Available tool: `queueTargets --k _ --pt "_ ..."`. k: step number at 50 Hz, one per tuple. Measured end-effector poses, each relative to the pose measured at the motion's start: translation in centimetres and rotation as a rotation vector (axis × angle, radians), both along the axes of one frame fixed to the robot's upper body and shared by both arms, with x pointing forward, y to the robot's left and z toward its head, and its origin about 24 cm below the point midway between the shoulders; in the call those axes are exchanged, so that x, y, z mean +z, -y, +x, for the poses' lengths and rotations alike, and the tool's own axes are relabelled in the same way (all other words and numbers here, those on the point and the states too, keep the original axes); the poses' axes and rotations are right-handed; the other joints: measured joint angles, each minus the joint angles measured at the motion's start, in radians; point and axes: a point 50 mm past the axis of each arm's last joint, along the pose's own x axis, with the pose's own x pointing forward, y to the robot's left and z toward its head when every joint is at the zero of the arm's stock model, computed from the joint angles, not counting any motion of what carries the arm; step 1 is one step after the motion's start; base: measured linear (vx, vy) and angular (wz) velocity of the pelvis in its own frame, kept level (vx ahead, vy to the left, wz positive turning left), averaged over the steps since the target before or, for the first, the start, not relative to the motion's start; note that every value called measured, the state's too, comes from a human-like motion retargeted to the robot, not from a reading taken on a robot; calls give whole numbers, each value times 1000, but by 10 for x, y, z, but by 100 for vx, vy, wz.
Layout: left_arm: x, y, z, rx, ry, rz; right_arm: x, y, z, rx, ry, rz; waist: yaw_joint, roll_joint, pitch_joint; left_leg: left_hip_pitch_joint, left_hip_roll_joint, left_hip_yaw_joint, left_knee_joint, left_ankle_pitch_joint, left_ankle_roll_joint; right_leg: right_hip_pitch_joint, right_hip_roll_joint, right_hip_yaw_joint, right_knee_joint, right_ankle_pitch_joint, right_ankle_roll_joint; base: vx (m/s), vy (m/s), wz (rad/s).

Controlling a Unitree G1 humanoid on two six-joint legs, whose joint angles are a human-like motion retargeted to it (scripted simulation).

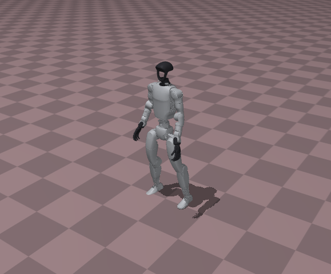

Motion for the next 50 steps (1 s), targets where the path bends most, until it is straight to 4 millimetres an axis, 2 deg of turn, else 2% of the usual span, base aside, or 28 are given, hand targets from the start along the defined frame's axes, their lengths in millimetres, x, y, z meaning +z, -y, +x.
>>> queueTargets --k 5,9,13,17,23,27,30,32,33,36,38,40,42,45,48,50 --pt "-5 2 -12 156 -54 -18 -1 -1 -3 9 -22 39 28 7 5 12 3 8 0 -2 -1 6 4 7 7 -6 -3 0 0 0" --pt "-4 2 -13 172 -33 -25 1 -1 4 73 -11 47 38 13 12 15 4 11 0 -3 -2 5 5 10 12 -8 -6 0 0 0" --pt "1 1 -8 157 64 -54 3 -1 11 132 -9 67 46 20 17 13 6 19 0 -4 -2 -4 8 17 16 -8 -10 0 0 0" --pt "20 -9 2 161 226 -56 8 1 22 70 85 22 50 24 27 5 8 30 0 -6 -3 -19 12 29 15 -2 -14 0 0 0" --pt "51 -18 28 94 416 -55 15 7 25 -4 171 4 41 41 45 -25 11 50 0 -3 -6 -62 19 52 13 15 -16 -2 -1 -6" --pt "67 -12 59 19 516 -69 19 11 29 -27 210 -8 16 51 86 -63 9 68 0 8 -5 -111 23 75 11 36 -16 -11 -2 -25" --pt "80 -3 90 -30 595 -88 23 12 38 -20 242 -19 -17 51 141 -103 5 83 0 22 -3 -159 23 97 4 61 -14 -18 -1 -27" --pt "90 3 114 -69 653 -98 26 12 46 -8 272 -5 -57 44 184 -163 2 104 42 7 31 -220 16 97 35 61 -8 -23 0 -20" --pt "96 8 127 -67 686 -107 28 12 52 1 289 -16 -70 42 215 -164 -4 100 11 36 7 -227 17 117 6 87 -9 -26 -1 -39" --pt "121 19 169 -82 799 -115 36 9 71 26 360 -11 -130 25 327 -211 -17 112 0 67 -1 -279 12 144 -15 130 -4 -29 1 -30" --pt "143 25 196 -113 877 -100 43 6 80 47 417 18 -183 7 406 -278 -20 132 64 44 26 -336 0 142 17 130 3 -30 4 -6" --pt "174 33 228 -125 976 -82 53 4 94 62 487 15 -217 -12 500 -299 -38 125 5 102 0 -376 -3 173 -11 175 7 -33 3 -19" --pt "199 39 250 -171 1038 -44 58 2 93 78 523 28 -254 -31 550 -374 -52 130 10 123 4 -455 -15 188 -10 201 15 -33 4 -5" --pt "229 52 279 -327 1050 91 58 2 77 96 485 19 -296 -50 558 -526 -69 147 0 172 -17 -606 -27 208 -41 293 59 -32 -4 8" --pt "262 57 304 -419 1042 227 56 6 57 140 429 30 -345 -56 558 -698 -70 146 30 202 -21 -756 -29 210 -60 348 59 -27 -8 32" --pt "290 55 320 -453 1037 327 56 10 48 180 388 39 -383 -54 558 -844 -66 145 95 201 -24 -863 -34 211 -76 386 59 -24 -4 53"
